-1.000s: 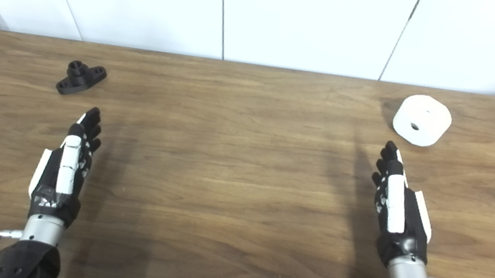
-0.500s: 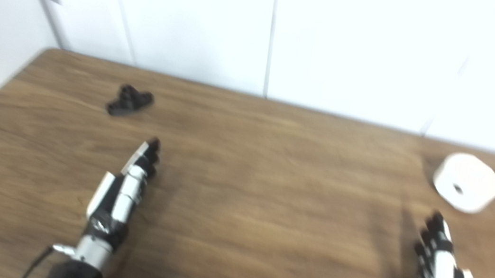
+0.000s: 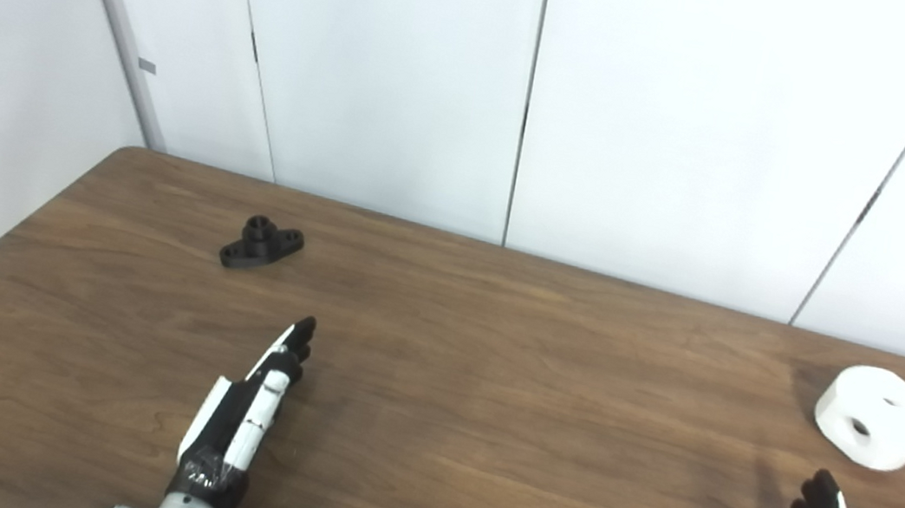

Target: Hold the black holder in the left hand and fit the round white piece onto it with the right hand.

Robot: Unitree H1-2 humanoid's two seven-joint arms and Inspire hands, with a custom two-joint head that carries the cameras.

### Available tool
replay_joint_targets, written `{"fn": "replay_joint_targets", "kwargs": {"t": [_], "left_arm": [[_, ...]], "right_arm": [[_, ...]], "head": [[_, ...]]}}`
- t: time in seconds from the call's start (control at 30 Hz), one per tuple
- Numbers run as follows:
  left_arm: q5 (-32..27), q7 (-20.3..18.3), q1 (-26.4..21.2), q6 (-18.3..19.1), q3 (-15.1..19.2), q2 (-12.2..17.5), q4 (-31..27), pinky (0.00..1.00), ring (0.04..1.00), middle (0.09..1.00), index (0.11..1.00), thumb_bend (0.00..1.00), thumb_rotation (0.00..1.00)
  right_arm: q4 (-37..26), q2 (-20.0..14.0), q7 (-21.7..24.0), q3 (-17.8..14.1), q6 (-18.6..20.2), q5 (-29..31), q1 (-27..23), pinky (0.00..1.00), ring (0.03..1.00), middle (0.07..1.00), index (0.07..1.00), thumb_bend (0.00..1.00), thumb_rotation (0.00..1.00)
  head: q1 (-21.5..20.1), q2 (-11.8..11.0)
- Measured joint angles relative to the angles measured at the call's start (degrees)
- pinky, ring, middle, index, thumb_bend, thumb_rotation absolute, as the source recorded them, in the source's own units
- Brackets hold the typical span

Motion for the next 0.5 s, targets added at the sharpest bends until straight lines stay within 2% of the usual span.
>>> {"fn": "replay_joint_targets", "kwargs": {"t": [0.07, 0.17, 0.23, 0.3, 0.37, 0.5], "left_arm": [[0.02, -0.01, 0.00, 0.04, 0.00, 0.00, -0.01, 1.00, 1.000, 1.000, 0.989, 0.54, 0.90], [0.32, 0.08, 0.00, 0.22, 0.01, 0.00, -0.03, 1.00, 1.000, 1.000, 0.978, 0.56, 0.81], [1.79, 0.22, 0.00, 0.74, -0.01, 0.00, -0.29, 1.00, 1.000, 1.000, 0.978, 0.56, 0.68], [3.46, 0.50, -0.01, 1.81, -0.10, -0.02, -1.02, 1.00, 1.000, 0.999, 0.974, 0.57, 0.60], [4.92, 1.02, -0.02, 2.48, 0.03, 0.04, -1.89, 1.00, 1.000, 0.997, 0.965, 0.64, 0.50], [8.76, 1.30, -0.50, 5.32, 1.42, 0.58, -5.74, 1.00, 1.000, 0.983, 0.946, 0.78, 0.41]], "right_arm": [[-0.03, 0.00, -0.01, 0.02, 0.06, -0.01, 0.00, 1.00, 1.000, 1.000, 1.000, 0.67, 1.00], [-0.05, 0.01, -0.07, 0.01, 0.10, -0.01, 0.00, 1.00, 1.000, 1.000, 1.000, 0.65, 1.00], [-0.05, 0.01, -0.12, 0.00, 0.15, 0.00, 0.00, 1.00, 1.000, 1.000, 1.000, 0.65, 1.00], [-0.12, 0.03, -0.14, -0.01, 0.29, 0.03, 0.00, 1.00, 1.000, 1.000, 1.000, 0.64, 1.00], [-0.25, 0.04, -0.18, -0.02, 0.48, 0.03, 0.01, 1.00, 1.000, 1.000, 1.000, 0.63, 1.00], [-0.85, 0.09, -0.27, -0.04, 1.42, 0.04, 0.06, 1.00, 1.000, 1.000, 1.000, 0.64, 1.00]], "head": [[-0.01, 0.09], [-0.09, 0.18], [-0.09, 0.18], [-0.09, 0.18], [-0.71, 0.62], [-0.71, 0.62]]}}
